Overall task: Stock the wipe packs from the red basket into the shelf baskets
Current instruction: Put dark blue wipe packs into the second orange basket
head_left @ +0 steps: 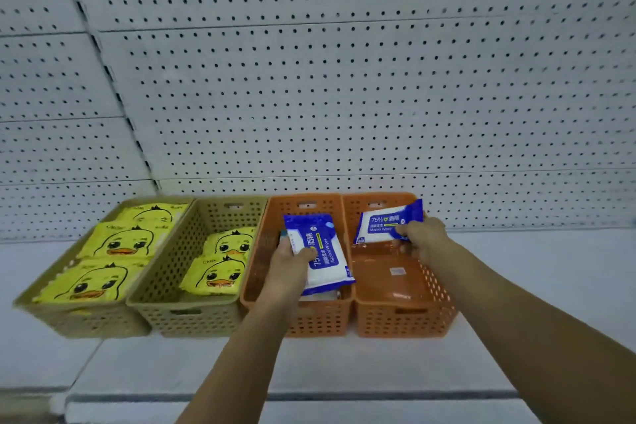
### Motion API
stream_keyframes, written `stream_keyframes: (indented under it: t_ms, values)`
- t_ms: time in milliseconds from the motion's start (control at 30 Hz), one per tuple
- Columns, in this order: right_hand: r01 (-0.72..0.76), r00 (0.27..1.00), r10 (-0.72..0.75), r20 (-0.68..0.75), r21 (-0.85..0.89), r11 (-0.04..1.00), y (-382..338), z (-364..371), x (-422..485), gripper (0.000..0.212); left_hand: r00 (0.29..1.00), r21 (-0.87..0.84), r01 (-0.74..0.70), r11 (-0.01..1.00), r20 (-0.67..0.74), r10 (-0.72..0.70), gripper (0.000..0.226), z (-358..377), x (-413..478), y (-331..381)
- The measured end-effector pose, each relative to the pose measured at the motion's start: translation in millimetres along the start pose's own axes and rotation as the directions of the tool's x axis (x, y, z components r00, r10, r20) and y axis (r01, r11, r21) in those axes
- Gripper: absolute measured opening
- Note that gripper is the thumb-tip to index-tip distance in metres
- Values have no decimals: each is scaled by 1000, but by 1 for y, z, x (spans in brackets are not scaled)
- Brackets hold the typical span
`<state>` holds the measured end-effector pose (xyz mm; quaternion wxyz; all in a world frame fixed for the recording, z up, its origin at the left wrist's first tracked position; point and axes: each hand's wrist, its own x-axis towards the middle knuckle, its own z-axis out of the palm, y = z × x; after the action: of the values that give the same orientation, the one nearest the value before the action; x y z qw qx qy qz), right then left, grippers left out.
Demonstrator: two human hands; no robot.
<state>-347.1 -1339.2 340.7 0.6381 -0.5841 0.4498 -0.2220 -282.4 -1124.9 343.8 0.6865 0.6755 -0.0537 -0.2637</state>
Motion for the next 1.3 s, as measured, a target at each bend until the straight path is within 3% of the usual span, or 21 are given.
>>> stream_keyframes:
  t_ms: [267,400,567,667,733,800,867,900,967,1033,1100,1200,1300]
  values:
    - [-338,936,336,102,0,941,17,23,65,33,995,52,-28,998,-96,33,23,10,27,-7]
    - [-419,907,395,146,207,884,15,28,67,26,997,37,-13,999,-78,16,19,12,39,-4]
    - [-454,889,418,187,233,860,16,23,57,30,1000,61,1,998,12,-2,30,14,46,1]
    - [-370,928,358,99,142,918,10,20,39,22,998,42,-31,999,52,29,31,16,51,6]
    - [-230,971,227,81,41,972,4,23,22,21,994,14,-57,998,92,55,33,21,55,8]
    - [-70,957,73,281,-19,997,-9,27,1,30,986,-10,-85,996,141,85,37,30,56,10]
    - [82,873,-33,486,-79,993,-20,30,-11,34,974,-55,-107,993,197,116,39,42,54,11]
    - [169,859,-96,504,-102,980,-26,30,-16,28,969,-51,-124,991,208,132,39,47,53,11]
    - [309,893,-242,380,-124,943,-32,25,-14,15,961,77,-198,977,213,178,39,53,50,12]
    - [436,899,-402,176,-264,860,-33,16,0,10,936,310,-308,899,267,228,39,50,44,9]
    - [469,864,-483,140,-568,676,-27,5,19,12,899,488,-392,780,381,213,46,43,39,-1]
    - [434,897,-244,369,-840,326,-12,1,36,12,886,608,-417,676,438,153,62,40,32,-18]
    - [480,868,59,493,-864,151,4,12,44,22,906,614,-376,694,401,136,73,40,33,-25]
